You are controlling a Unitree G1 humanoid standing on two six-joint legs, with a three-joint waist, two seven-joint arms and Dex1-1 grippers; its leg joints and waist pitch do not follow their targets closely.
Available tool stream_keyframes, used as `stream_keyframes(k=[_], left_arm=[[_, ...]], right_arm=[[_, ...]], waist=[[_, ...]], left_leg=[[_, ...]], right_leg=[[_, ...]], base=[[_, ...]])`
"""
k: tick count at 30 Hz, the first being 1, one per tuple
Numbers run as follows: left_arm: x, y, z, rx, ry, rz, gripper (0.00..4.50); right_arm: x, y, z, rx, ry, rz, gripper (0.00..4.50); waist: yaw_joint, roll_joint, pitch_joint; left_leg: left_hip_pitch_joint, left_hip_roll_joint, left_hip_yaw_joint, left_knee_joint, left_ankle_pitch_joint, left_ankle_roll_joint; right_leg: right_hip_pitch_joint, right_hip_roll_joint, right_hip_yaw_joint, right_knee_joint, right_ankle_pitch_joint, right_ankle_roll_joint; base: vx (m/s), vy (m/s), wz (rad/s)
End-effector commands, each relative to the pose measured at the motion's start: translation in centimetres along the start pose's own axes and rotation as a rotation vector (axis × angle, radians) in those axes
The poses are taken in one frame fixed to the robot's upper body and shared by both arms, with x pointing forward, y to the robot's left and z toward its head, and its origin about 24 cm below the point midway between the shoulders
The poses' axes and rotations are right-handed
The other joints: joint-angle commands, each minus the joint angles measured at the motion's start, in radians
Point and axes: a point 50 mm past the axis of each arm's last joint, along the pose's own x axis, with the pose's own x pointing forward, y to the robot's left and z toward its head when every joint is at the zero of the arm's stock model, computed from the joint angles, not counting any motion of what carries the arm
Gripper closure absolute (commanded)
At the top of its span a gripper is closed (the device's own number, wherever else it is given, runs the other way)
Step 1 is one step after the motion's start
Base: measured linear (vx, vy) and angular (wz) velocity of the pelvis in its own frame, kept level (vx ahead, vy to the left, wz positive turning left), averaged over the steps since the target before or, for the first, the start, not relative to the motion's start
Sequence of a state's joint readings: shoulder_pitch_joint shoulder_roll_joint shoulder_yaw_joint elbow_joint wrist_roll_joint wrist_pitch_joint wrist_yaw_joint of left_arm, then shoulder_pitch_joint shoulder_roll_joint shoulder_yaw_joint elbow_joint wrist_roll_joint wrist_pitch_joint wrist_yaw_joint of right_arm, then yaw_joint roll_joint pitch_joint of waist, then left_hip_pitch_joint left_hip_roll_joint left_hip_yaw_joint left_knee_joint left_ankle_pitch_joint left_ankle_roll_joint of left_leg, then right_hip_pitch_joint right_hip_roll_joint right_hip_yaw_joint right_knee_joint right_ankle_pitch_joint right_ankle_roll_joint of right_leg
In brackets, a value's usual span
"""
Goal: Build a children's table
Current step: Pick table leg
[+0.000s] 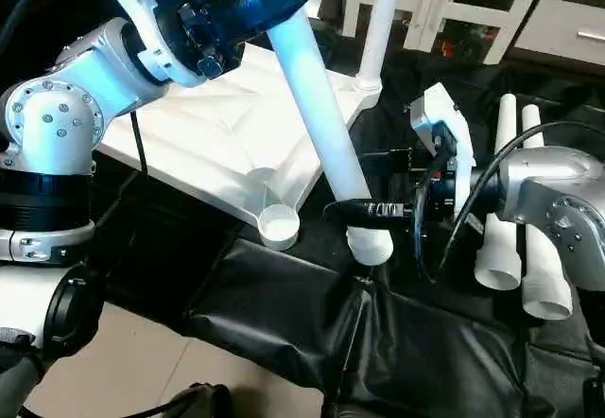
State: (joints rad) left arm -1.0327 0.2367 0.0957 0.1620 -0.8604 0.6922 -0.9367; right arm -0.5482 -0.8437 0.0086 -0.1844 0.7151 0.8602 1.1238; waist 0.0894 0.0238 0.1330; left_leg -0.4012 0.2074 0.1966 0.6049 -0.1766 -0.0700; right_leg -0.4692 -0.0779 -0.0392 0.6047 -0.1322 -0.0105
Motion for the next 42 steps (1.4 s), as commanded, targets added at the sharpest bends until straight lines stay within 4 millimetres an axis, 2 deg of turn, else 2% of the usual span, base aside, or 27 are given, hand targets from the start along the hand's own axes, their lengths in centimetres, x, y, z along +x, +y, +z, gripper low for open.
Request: stream_keyframes(k=[1, 16, 17, 19, 22, 25, 27, 35, 42], left_arm=[[0.7, -0.7, 1.1, 0.032, -0.011, -0.055, 2.99], [0.6, -1.3, 1.4, 0.008, -0.02, -0.106, 2.99], [0.6, -1.2, 1.4, 0.009, -0.022, -0.105, 2.99], [0.6, -1.2, 1.5, 0.009, -0.023, -0.105, 2.99], [0.6, -1.3, 1.5, 0.008, -0.025, -0.107, 2.99], [0.7, -1.4, 1.6, 0.004, -0.028, -0.117, 2.99], [0.8, -1.4, 1.6, 0.002, -0.028, -0.12, 2.99], [1.0, -1.7, 1.6, -0.004, -0.038, -0.133, 2.99], [1.3, -1.8, 1.6, -0.009, -0.041, -0.143, 2.99]], right_arm=[[0.2, 0.1, 0.3, -0.025, 0.006, 0.004, 0.17], [0.3, 0.2, 0.0, -0.025, 0.008, 0.026, 0.17], [0.3, 0.3, -0.1, -0.022, 0.009, 0.032, 0.35], [0.3, 0.3, -0.1, -0.021, 0.012, 0.035, 0.35], [0.3, 0.3, -0.3, -0.019, 0.019, 0.042, 0.72], [0.4, 0.5, -0.6, -0.013, 0.035, 0.057, 0.85], [0.4, 0.5, -0.6, -0.012, 0.039, 0.059, 1.15], [0.6, 0.6, -1.1, -0.009, 0.065, 0.06, 1.68], [0.7, 0.6, -1.3, -0.01, 0.08, 0.063, 2.32]], waist=[[0.003, -0.013, -0.084], [0.002, -0.014, -0.082], [0.002, -0.014, -0.082], [0.002, -0.014, -0.082], [0.002, -0.014, -0.082], [0.002, -0.014, -0.081], [0.001, -0.014, -0.081], [0.001, -0.014, -0.079], [0.0, -0.014, -0.08]], left_leg=[[0.017, 0.003, -0.003, -0.051, -0.083, 0.115], [0.016, 0.003, -0.003, -0.052, -0.098, 0.112], [0.017, 0.003, -0.003, -0.052, -0.099, 0.112], [0.017, 0.003, -0.004, -0.053, -0.101, 0.111], [0.017, 0.004, -0.004, -0.053, -0.102, 0.107], [0.017, 0.003, -0.004, -0.053, -0.103, 0.109], [0.017, 0.004, -0.004, -0.053, -0.102, 0.109], [0.017, 0.004, -0.004, -0.055, -0.116, 0.1], [0.017, 0.004, -0.004, -0.055, -0.117, 0.1]], right_leg=[[0.09, -0.031, 0.027, -0.052, -0.133, -0.28], [0.09, -0.031, 0.026, -0.054, -0.141, -0.279], [0.089, -0.03, 0.026, -0.055, -0.145, -0.278], [0.089, -0.031, 0.026, -0.055, -0.155, -0.274], [0.089, -0.031, 0.026, -0.056, -0.161, -0.271], [0.089, -0.03, 0.026, -0.056, -0.157, -0.272], [0.089, -0.031, 0.026, -0.057, -0.157, -0.272], [0.087, -0.032, 0.027, -0.06, -0.181, -0.266], [0.088, -0.032, 0.027, -0.061, -0.184, -0.262]], base=[[0.0, 0.0, 0.0], [0.0, 0.0, 0.0], [0.0, 0.0, 0.0], [0.0, 0.0, 0.0], [0.0, 0.0, 0.0], [0.0, 0.0, 0.0], [0.0, 0.0, 0.0], [0.0, 0.0, 0.0], [0.0, 0.0, 0.0]])
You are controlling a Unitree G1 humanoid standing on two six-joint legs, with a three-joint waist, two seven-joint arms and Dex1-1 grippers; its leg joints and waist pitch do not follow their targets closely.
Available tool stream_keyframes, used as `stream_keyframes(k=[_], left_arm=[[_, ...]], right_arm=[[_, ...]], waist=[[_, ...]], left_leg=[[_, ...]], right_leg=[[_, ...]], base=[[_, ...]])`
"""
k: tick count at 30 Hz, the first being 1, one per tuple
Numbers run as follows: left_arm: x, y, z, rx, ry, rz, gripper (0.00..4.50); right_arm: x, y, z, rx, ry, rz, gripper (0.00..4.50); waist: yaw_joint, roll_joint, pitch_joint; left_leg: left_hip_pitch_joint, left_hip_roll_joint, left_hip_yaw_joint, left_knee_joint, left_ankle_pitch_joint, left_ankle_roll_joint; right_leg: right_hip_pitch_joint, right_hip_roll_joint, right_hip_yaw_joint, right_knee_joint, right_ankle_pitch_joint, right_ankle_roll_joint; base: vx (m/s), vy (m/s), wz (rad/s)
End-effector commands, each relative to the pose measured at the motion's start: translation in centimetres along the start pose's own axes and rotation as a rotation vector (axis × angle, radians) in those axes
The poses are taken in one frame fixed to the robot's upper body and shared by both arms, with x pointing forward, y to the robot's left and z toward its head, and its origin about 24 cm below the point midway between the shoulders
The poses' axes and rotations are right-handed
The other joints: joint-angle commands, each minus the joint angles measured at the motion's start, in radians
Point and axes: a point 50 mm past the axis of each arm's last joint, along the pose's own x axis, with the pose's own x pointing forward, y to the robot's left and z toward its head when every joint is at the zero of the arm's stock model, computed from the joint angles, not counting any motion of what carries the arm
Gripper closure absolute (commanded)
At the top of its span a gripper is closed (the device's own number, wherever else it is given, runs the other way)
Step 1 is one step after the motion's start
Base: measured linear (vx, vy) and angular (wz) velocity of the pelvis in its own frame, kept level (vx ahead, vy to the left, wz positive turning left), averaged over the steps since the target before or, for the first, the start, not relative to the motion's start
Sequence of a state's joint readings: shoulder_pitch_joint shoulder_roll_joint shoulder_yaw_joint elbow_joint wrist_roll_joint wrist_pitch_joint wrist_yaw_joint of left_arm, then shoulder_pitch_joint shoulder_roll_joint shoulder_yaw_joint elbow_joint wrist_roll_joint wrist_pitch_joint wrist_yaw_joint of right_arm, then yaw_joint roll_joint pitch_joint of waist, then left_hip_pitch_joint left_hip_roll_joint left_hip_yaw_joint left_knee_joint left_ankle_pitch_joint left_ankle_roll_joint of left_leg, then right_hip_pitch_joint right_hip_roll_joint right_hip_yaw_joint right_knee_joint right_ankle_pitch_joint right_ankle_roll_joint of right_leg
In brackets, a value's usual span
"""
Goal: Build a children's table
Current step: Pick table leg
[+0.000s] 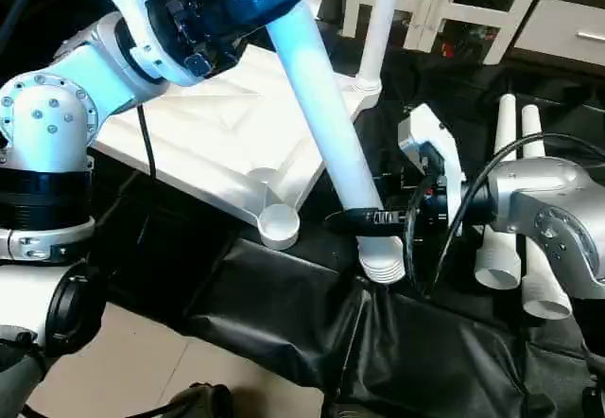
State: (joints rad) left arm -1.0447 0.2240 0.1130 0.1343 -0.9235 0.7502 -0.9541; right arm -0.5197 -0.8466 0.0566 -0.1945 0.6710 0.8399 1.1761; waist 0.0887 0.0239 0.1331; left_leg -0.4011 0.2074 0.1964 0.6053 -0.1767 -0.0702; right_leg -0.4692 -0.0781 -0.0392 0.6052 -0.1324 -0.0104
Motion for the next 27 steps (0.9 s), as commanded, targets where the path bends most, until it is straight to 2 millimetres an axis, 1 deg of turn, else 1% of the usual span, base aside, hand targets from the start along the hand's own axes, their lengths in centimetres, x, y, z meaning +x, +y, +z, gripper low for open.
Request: stream_keyframes(k=[1, 3, 10, 13, 15, 19, 22, 23, 24, 25, 26, 27], left_arm=[[0.9, -0.9, 1.1, 0.036, -0.013, -0.06, 2.99], [0.9, -0.9, 1.1, 0.035, -0.013, -0.06, 2.99], [1.0, -1.0, 1.0, 0.036, -0.009, -0.059, 3.0], [0.9, -1.0, 1.0, 0.034, -0.012, -0.058, 3.0], [1.0, -0.9, 1.1, 0.033, -0.02, -0.055, 3.0], [1.0, -0.8, 1.3, 0.038, -0.038, -0.046, 3.0], [1.3, -0.5, 1.7, 0.066, -0.068, 0.003, 3.0], [1.4, -0.2, 1.8, 0.07, -0.081, 0.035, 3.0], [1.6, 0.0, 1.9, 0.072, -0.09, 0.061, 3.0], [1.6, 0.3, 2.0, 0.078, -0.105, 0.09, 2.65], [1.6, 1.0, 2.5, 0.08, -0.152, 0.152, 2.44], [1.6, 1.0, 2.5, 0.08, -0.152, 0.152, 2.3]], right_arm=[[0.1, 0.3, 0.0, -0.015, 0.02, 0.011, 2.41], [0.1, 0.3, 0.0, -0.016, 0.021, 0.01, 2.53], [0.3, 0.4, -0.1, -0.018, 0.006, 0.006, 2.62], [0.5, 0.5, -0.1, -0.018, -0.008, 0.006, 2.62], [0.6, 0.6, -0.3, -0.016, -0.009, 0.013, 2.63], [0.6, 0.7, -0.4, -0.017, -0.004, 0.019, 2.64], [0.6, 0.8, -0.5, -0.023, -0.001, 0.017, 2.64], [0.6, 0.7, -0.4, -0.029, -0.007, 0.008, 2.64], [0.6, 0.6, -0.4, -0.033, -0.013, 0.001, 2.65], [0.6, 0.5, -0.3, -0.037, -0.023, -0.014, 2.65], [0.6, 0.0, 0.0, -0.049, -0.053, -0.062, 2.66], [0.6, 0.0, 0.0, -0.049, -0.053, -0.062, 2.66]], waist=[[0.001, -0.015, -0.08], [0.001, -0.014, -0.081], [0.002, -0.014, -0.082], [0.002, -0.012, -0.084], [0.003, -0.012, -0.085], [0.003, -0.01, -0.087], [0.004, -0.01, -0.089], [0.004, -0.011, -0.091], [0.005, -0.011, -0.091], [0.005, -0.011, -0.091], [0.005, -0.013, -0.091], [0.003, -0.012, -0.092]], left_leg=[[0.017, 0.004, -0.004, -0.056, -0.118, 0.101], [0.017, 0.004, -0.004, -0.056, -0.117, 0.1], [0.017, 0.004, -0.004, -0.055, -0.118, 0.1], [0.016, 0.004, -0.004, -0.055, -0.115, 0.098], [0.017, 0.005, -0.005, -0.055, -0.107, 0.101], [0.016, 0.005, -0.004, -0.054, -0.11, 0.104], [0.016, 0.004, -0.005, -0.052, -0.112, 0.103], [0.015, 0.004, -0.005, -0.051, -0.108, 0.103], [0.016, 0.004, -0.005, -0.05, -0.105, 0.107], [0.015, 0.004, -0.005, -0.05, -0.105, 0.109], [0.014, 0.003, -0.005, -0.049, -0.103, 0.111], [0.012, 0.0, -0.004, -0.047, -0.098, 0.112]], right_leg=[[0.088, -0.032, 0.027, -0.061, -0.187, -0.261], [0.088, -0.032, 0.027, -0.06, -0.187, -0.261], [0.087, -0.032, 0.027, -0.062, -0.192, -0.259], [0.089, -0.033, 0.026, -0.061, -0.187, -0.26], [0.089, -0.031, 0.027, -0.058, -0.165, -0.265], [0.09, -0.032, 0.026, -0.058, -0.155, -0.273], [0.092, -0.032, 0.026, -0.058, -0.157, -0.274], [0.093, -0.032, 0.026, -0.056, -0.144, -0.276], [0.092, -0.032, 0.026, -0.056, -0.138, -0.278], [0.092, -0.031, 0.025, -0.056, -0.139, -0.278], [0.092, -0.032, 0.025, -0.056, -0.141, -0.276], [0.091, -0.03, 0.025, -0.059, -0.139, -0.273]], base=[[0.0, 0.0, 0.0], [0.0, 0.0, 0.0], [0.0, 0.0, 0.0], [0.0, 0.0, 0.0], [0.0, 0.0, 0.0], [0.0, 0.0, 0.0], [0.0, 0.0, 0.0], [0.0, 0.0, 0.0], [0.0, 0.0, 0.0], [0.0, 0.0, 0.0], [0.0, 0.0, 0.0], [0.0, 0.0, 0.0]])
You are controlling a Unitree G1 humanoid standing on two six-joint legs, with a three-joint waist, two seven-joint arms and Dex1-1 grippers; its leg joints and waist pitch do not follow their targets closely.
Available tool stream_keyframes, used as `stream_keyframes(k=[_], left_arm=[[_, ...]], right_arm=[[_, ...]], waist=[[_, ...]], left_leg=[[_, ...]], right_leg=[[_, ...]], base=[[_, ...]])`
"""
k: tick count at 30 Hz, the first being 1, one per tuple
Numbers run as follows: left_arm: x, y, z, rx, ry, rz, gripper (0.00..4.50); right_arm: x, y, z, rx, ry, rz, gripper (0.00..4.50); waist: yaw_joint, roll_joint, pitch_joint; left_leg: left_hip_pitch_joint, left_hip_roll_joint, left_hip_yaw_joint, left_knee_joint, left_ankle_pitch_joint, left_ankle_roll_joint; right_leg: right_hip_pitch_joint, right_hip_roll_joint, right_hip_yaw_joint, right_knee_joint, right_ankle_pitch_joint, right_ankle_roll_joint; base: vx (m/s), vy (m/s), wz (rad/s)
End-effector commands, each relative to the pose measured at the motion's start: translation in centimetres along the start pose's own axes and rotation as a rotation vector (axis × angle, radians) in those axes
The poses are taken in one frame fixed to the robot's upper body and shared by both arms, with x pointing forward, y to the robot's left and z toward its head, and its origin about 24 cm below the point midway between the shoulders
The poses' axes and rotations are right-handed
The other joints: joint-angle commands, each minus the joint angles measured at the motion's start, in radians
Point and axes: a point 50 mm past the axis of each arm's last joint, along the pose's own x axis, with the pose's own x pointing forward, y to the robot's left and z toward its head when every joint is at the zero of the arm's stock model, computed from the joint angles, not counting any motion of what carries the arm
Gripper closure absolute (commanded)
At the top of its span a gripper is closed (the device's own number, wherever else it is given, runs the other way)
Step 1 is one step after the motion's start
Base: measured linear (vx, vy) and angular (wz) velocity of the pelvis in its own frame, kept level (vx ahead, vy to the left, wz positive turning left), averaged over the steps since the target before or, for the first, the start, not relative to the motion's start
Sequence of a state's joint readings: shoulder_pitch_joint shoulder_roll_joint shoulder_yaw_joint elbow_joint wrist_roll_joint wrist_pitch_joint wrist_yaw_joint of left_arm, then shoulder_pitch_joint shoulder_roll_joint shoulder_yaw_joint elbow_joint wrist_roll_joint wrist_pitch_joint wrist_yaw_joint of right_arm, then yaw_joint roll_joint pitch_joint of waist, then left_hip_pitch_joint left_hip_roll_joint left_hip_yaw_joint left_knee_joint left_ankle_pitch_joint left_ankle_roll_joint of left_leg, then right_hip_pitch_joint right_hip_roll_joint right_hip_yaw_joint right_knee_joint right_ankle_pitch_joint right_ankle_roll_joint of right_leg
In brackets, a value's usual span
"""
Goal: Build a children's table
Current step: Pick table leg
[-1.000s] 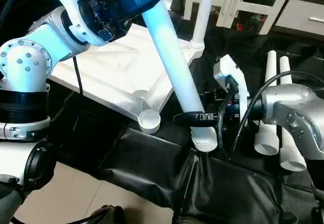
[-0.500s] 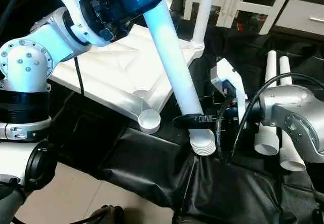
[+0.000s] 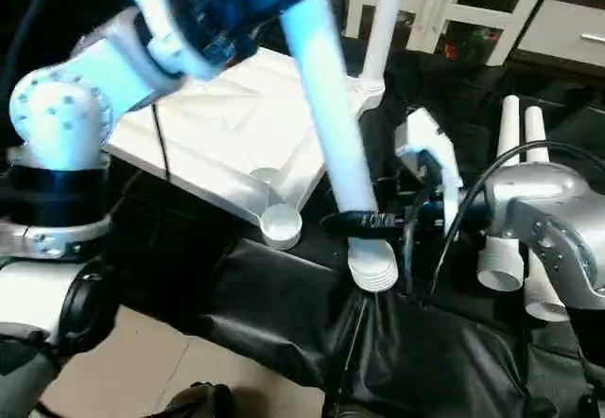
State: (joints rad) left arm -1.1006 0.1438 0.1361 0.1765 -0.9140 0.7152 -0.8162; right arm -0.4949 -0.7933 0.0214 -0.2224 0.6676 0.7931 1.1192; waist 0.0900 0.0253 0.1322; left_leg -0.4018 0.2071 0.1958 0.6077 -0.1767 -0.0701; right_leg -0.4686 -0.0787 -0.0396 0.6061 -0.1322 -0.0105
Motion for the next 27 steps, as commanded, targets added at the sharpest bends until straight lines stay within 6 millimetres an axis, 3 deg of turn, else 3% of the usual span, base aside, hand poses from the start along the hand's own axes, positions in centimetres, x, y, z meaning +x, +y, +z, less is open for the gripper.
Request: stream_keyframes(k=[1, 3, 4, 5, 6, 8, 10, 13, 14, 15, 16, 17, 18, 19, 20, 21, 22, 25, 27], left_arm=[[-0.3, 0.8, 2.7, 0.083, -0.124, 0.117, 2.3], [-1.1, 1.7, 4.0, 0.095, -0.207, 0.195, 2.22], [-1.5, 1.9, 4.4, 0.106, -0.23, 0.224, 2.11], [-1.5, 1.9, 4.4, 0.106, -0.23, 0.224, 1.99], [-3.1, 2.4, 4.9, 0.133, -0.245, 0.288, 1.85], [-3.9, 2.6, 4.8, 0.137, -0.238, 0.301, 1.84], [-6.0, 2.9, 4.5, 0.181, -0.201, 0.355, 1.84], [-7.2, 3.1, 3.7, 0.265, -0.102, 0.389, 1.66], [-7.9, 3.5, 2.6, 0.339, 0.017, 0.426, 1.66], [-10.3, 4.7, -2.1, 0.576, 0.5, 0.431, 1.45], [-11.0, 4.8, -3.2, 0.613, 0.607, 0.407, 1.45], [-12.2, 4.9, -5.2, 0.65, 0.761, 0.366, 1.38], [-12.9, 5.0, -6.0, 0.659, 0.822, 0.348, 1.27], [-13.1, 4.9, -6.5, 0.658, 0.847, 0.337, 1.15], [-13.8, 4.8, -7.5, 0.656, 0.903, 0.309, 1.09], [-14.5, 4.7, -8.6, 0.635, 0.951, 0.282, 1.06], [-15.2, 4.5, -9.4, 0.627, 0.987, 0.254, 1.06], [-16.5, 4.6, -10.6, 0.626, 1.068, 0.213, 1.06], [-16.8, 4.7, -10.8, 0.63, 1.092, 0.201, 1.06]], right_arm=[[0.0, -0.5, -0.1, -0.011, -0.007, -0.068, 2.66], [-0.4, -2.0, 0.7, -0.024, -0.102, -0.219, 2.68], [-0.7, -2.4, 0.9, -0.024, -0.136, -0.262, 2.69], [-0.7, -2.4, 0.9, -0.024, -0.136, -0.262, 2.69], [-1.6, -3.4, 1.2, -0.008, -0.214, -0.389, 2.69], [-2.0, -3.7, 1.2, -0.006, -0.235, -0.437, 2.69], [-2.8, -4.2, 0.6, 0.023, -0.274, -0.559, 2.69], [-3.1, -4.4, 0.2, 0.031, -0.291, -0.616, 2.69], [-3.2, -4.4, 0.1, 0.037, -0.298, -0.637, 2.69], [-3.2, -4.4, -0.3, 0.037, -0.313, -0.695, 2.69], [-3.2, -4.4, -0.4, 0.036, -0.315, -0.706, 2.69], [-2.9, -4.3, -0.4, 0.025, -0.327, -0.714, 2.69], [-2.7, -4.2, -0.3, 0.019, -0.335, -0.715, 2.69], [-2.5, -4.1, -0.3, 0.02, -0.342, -0.713, 2.69], [-2.2, -3.9, -0.2, 0.022, -0.356, -0.709, 2.69], [-1.6, -3.6, -0.1, 0.02, -0.374, -0.696, 2.69], [-1.1, -3.1, 0.0, 0.025, -0.391, -0.679, 2.69], [-0.1, -2.2, -0.1, 0.03, -0.397, -0.644, 2.69], [-0.1, -2.1, -0.2, 0.029, -0.394, -0.642, 2.69]], waist=[[0.004, -0.011, -0.094], [-0.002, -0.011, -0.093], [-0.006, -0.014, -0.094], [-0.003, -0.017, -0.094], [-0.002, -0.01, -0.092], [-0.001, -0.007, -0.094], [-0.001, -0.002, -0.095], [-0.005, 0.002, -0.096], [-0.004, -0.002, -0.097], [0.002, 0.003, -0.095], [-0.002, 0.008, -0.093], [-0.005, 0.006, -0.09], [-0.006, 0.007, -0.096], [-0.005, 0.007, -0.098], [-0.003, 0.02, -0.101], [-0.003, 0.025, -0.104], [-0.005, 0.02, -0.103], [-0.004, 0.02, -0.101], [-0.006, 0.02, -0.096]], left_leg=[[0.014, 0.0, -0.006, -0.05, -0.097, 0.109], [0.008, -0.008, -0.005, -0.047, -0.101, 0.101], [0.005, -0.01, -0.006, -0.048, -0.104, 0.094], [0.008, -0.011, -0.006, -0.048, -0.112, 0.089], [0.012, -0.01, -0.005, -0.05, -0.109, 0.084], [0.017, -0.008, -0.004, -0.05, -0.099, 0.084], [0.016, -0.006, -0.004, -0.051, -0.078, 0.087], [0.018, -0.003, -0.005, -0.054, -0.071, 0.095], [0.02, -0.002, -0.005, -0.055, -0.071, 0.097], [0.02, 0.005, -0.016, -0.059, -0.082, 0.112], [0.023, 0.007, -0.011, -0.061, -0.104, 0.106], [0.024, 0.004, -0.012, -0.064, -0.109, 0.089], [0.028, 0.002, -0.007, -0.064, -0.082, 0.065], [0.027, 0.002, -0.006, -0.063, -0.071, 0.063], [0.025, 0.002, -0.007, -0.061, -0.05, 0.059], [0.023, 0.002, -0.009, -0.059, -0.033, 0.06], [0.022, 0.0, -0.007, -0.059, -0.034, 0.067], [0.023, 0.002, -0.006, -0.062, -0.064, 0.066], [0.026, 0.003, -0.004, -0.066, -0.121, 0.047]], right_leg=[[0.095, -0.03, 0.023, -0.057, -0.142, -0.272], [0.092, -0.03, 0.021, -0.062, -0.158, -0.261], [0.098, -0.03, 0.018, -0.062, -0.168, -0.254], [0.098, -0.03, 0.018, -0.065, -0.187, -0.245], [0.093, -0.029, 0.021, -0.066, -0.211, -0.229], [0.089, -0.024, 0.02, -0.066, -0.208, -0.223], [0.088, -0.022, 0.02, -0.059, -0.165, -0.231], [0.087, -0.023, 0.019, -0.056, -0.136, -0.239], [0.088, -0.023, 0.02, -0.058, -0.133, -0.24], [0.082, -0.03, 0.018, -0.069, -0.174, -0.205], [0.079, -0.03, 0.02, -0.068, -0.209, -0.178], [0.08, -0.032, 0.022, -0.072, -0.241, -0.149], [0.081, -0.03, 0.026, -0.061, -0.197, -0.157], [0.081, -0.028, 0.027, -0.059, -0.17, -0.167], [0.081, -0.03, 0.027, -0.051, -0.108, -0.196], [0.084, -0.028, 0.026, -0.041, -0.043, -0.219], [0.085, -0.028, 0.026, -0.041, -0.004, -0.235], [0.088, -0.033, 0.028, -0.04, -0.004, -0.255], [0.086, -0.034, 0.029, -0.048, -0.078, -0.245]], base=[[0.0, 0.0, 0.0], [0.0, 0.0, 0.0], [0.0, 0.0, 0.0], [0.0, 0.0, 0.0], [0.0, 0.0, 0.0], [0.0, 0.0, 0.0], [0.0, 0.0, 0.0], [0.0, 0.0, 0.0], [0.0, 0.0, 0.0], [0.0, 0.0, 0.0], [0.0, 0.0, 0.0], [0.0, 0.0, 0.0], [0.0, 0.0, 0.0], [0.0, 0.0, 0.0], [0.0, 0.0, 0.0], [0.0, 0.0, 0.0], [0.0, 0.0, 0.0], [0.0, 0.0, 0.0], [0.0, 0.0, 0.0]])
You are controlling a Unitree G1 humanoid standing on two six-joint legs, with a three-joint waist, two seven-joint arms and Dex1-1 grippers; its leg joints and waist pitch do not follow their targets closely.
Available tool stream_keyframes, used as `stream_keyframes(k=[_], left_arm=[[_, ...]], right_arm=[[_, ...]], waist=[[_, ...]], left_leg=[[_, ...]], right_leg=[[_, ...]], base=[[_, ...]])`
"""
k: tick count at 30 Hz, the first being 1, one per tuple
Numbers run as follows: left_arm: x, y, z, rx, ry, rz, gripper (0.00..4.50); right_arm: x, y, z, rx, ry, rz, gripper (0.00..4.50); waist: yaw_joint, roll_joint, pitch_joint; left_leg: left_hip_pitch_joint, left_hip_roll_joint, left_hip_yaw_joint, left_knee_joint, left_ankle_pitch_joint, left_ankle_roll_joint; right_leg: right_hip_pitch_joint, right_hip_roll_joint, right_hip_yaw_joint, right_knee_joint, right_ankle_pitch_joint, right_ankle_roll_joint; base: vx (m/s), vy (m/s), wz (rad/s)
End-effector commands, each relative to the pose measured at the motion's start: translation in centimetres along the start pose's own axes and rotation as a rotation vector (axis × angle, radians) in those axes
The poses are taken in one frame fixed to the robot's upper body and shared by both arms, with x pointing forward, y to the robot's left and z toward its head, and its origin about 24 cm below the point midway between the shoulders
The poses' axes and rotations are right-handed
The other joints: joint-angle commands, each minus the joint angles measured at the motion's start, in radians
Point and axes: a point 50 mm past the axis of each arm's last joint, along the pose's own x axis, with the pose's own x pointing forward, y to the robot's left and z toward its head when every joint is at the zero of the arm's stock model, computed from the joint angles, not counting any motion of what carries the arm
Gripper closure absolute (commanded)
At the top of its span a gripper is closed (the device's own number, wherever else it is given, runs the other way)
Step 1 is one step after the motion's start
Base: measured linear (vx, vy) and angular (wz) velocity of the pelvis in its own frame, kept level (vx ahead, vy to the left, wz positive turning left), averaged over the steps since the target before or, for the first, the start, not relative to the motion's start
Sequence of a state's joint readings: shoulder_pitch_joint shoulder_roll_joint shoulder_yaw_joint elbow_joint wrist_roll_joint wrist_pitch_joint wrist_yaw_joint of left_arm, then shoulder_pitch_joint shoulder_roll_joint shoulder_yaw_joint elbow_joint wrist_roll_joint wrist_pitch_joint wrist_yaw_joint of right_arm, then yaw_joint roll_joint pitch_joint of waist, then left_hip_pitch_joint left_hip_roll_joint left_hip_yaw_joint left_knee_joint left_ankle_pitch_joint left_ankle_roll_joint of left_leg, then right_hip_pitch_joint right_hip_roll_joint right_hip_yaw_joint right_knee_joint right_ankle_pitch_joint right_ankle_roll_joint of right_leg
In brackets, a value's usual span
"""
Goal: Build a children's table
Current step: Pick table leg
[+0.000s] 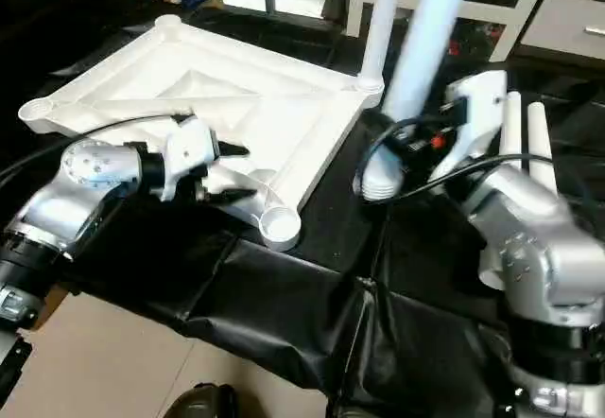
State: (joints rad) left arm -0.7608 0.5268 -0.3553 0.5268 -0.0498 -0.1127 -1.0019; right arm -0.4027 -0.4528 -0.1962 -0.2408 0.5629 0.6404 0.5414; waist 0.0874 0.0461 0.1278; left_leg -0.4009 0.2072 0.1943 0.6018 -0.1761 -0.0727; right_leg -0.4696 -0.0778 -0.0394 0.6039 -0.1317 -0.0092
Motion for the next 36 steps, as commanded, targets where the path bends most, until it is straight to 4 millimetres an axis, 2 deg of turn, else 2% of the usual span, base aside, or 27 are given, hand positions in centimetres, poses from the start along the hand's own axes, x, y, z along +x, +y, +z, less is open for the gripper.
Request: stream_keyframes(k=[1, 5, 6, 11, 15, 16, 19, 22, 24, 25, 29, 30, 31, 36], left_arm=[[-0.2, -0.1, -0.8, 0.041, 0.062, -0.048, 1.06], [-0.6, 0.2, -2.2, 0.04, 0.148, -0.085, 1.06], [-0.7, 0.5, -2.5, 0.048, 0.168, -0.07, 1.06], [-0.8, 1.3, -3.0, 0.113, 0.219, -0.012, 1.06], [-0.6, 1.6, -3.5, 0.133, 0.263, 0.002, 1.06], [-0.6, 1.6, -3.7, 0.13, 0.269, -0.005, 1.35], [-0.8, 1.3, -4.2, 0.113, 0.299, -0.041, 1.48], [-1.2, 1.5, -4.7, 0.097, 0.318, -0.04, 1.82], [-1.4, 1.8, -4.9, 0.066, 0.315, -0.025, 1.85], [-1.4, 1.8, -4.9, 0.06, 0.312, -0.022, 2.07], [-1.7, 1.8, -5.2, 0.03, 0.328, -0.038, 2.29], [-1.8, 1.6, -5.4, 0.025, 0.34, -0.058, 2.37], [-1.8, 1.6, -5.4, 0.024, 0.342, -0.066, 2.64], [-1.2, 1.0, -5.5, 0.024, 0.336, -0.12, 3.0]], right_arm=[[-0.2, 0.6, 0.3, -0.006, -0.013, 0.018, 2.69], [-0.5, 1.0, 0.0, 0.001, 0.004, 0.034, 2.69], [-0.5, 1.1, 0.0, 0.002, 0.006, 0.035, 2.69], [-0.6, 1.3, -0.1, 0.0, 0.014, 0.043, 2.69], [-0.6, 1.6, -0.2, 0.004, 0.023, 0.059, 2.69], [-0.6, 1.6, -0.3, 0.004, 0.026, 0.063, 2.69], [-0.6, 1.7, -0.3, 0.001, 0.034, 0.071, 2.69], [-0.7, 1.7, -0.3, -0.001, 0.042, 0.076, 2.69], [-0.8, 1.6, -0.3, -0.001, 0.044, 0.079, 2.69], [-0.8, 1.6, -0.3, -0.001, 0.045, 0.079, 2.69], [-0.7, 1.6, -0.3, -0.002, 0.048, 0.083, 2.69], [-0.7, 1.6, -0.4, -0.003, 0.051, 0.086, 2.69], [-0.7, 1.6, -0.4, -0.004, 0.052, 0.087, 2.69], [-0.8, 1.5, -0.3, -0.008, 0.057, 0.091, 2.69]], waist=[[-0.003, -0.001, -0.089], [-0.004, 0.001, -0.086], [-0.005, -0.003, -0.085], [-0.004, -0.004, -0.087], [-0.003, -0.004, -0.086], [-0.003, -0.004, -0.086], [-0.003, -0.003, -0.085], [-0.003, -0.004, -0.084], [-0.002, -0.005, -0.084], [-0.003, -0.006, -0.083], [-0.003, -0.006, -0.082], [-0.003, -0.004, -0.082], [-0.003, -0.004, -0.081], [-0.004, -0.006, -0.081]], left_leg=[[0.025, 0.002, -0.003, -0.062, -0.133, 0.047], [0.028, 0.001, -0.004, -0.066, -0.172, 0.015], [0.027, 0.001, -0.004, -0.067, -0.177, 0.01], [0.025, -0.001, -0.005, -0.066, -0.172, 0.009], [0.024, -0.001, -0.007, -0.066, -0.167, 0.009], [0.024, -0.001, -0.006, -0.066, -0.165, 0.01], [0.022, -0.001, -0.006, -0.065, -0.162, 0.013], [0.024, -0.001, -0.006, -0.066, -0.165, 0.017], [0.023, -0.002, -0.006, -0.066, -0.169, 0.018], [0.023, -0.002, -0.006, -0.066, -0.168, 0.019], [0.022, -0.001, -0.006, -0.067, -0.175, 0.019], [0.023, 0.0, -0.007, -0.068, -0.178, 0.017], [0.023, 0.0, -0.007, -0.068, -0.18, 0.017], [0.023, 0.0, -0.007, -0.069, -0.178, 0.016]], right_leg=[[0.085, -0.034, 0.029, -0.051, -0.101, -0.241], [0.082, -0.035, 0.032, -0.058, -0.18, -0.212], [0.083, -0.037, 0.033, -0.058, -0.183, -0.211], [0.084, -0.035, 0.032, -0.06, -0.177, -0.197], [0.084, -0.037, 0.033, -0.057, -0.169, -0.205], [0.083, -0.037, 0.033, -0.057, -0.167, -0.207], [0.084, -0.036, 0.033, -0.056, -0.149, -0.217], [0.084, -0.037, 0.033, -0.058, -0.152, -0.218], [0.086, -0.038, 0.033, -0.059, -0.152, -0.219], [0.085, -0.038, 0.033, -0.059, -0.152, -0.22], [0.085, -0.039, 0.033, -0.061, -0.167, -0.224], [0.085, -0.04, 0.033, -0.061, -0.171, -0.224], [0.084, -0.04, 0.033, -0.062, -0.174, -0.223], [0.086, -0.041, 0.033, -0.06, -0.16, -0.228]], base=[[0.0, 0.0, 0.0], [0.0, 0.0, 0.0], [0.0, 0.0, 0.0], [0.0, 0.0, 0.0], [0.0, 0.0, 0.0], [0.0, 0.0, 0.0], [0.0, 0.0, 0.0], [0.0, 0.0, 0.0], [0.0, 0.0, 0.0], [0.0, 0.0, 0.0], [0.0, 0.0, 0.0], [0.0, 0.0, 0.0], [0.0, 0.0, 0.0], [0.0, 0.0, 0.0]])
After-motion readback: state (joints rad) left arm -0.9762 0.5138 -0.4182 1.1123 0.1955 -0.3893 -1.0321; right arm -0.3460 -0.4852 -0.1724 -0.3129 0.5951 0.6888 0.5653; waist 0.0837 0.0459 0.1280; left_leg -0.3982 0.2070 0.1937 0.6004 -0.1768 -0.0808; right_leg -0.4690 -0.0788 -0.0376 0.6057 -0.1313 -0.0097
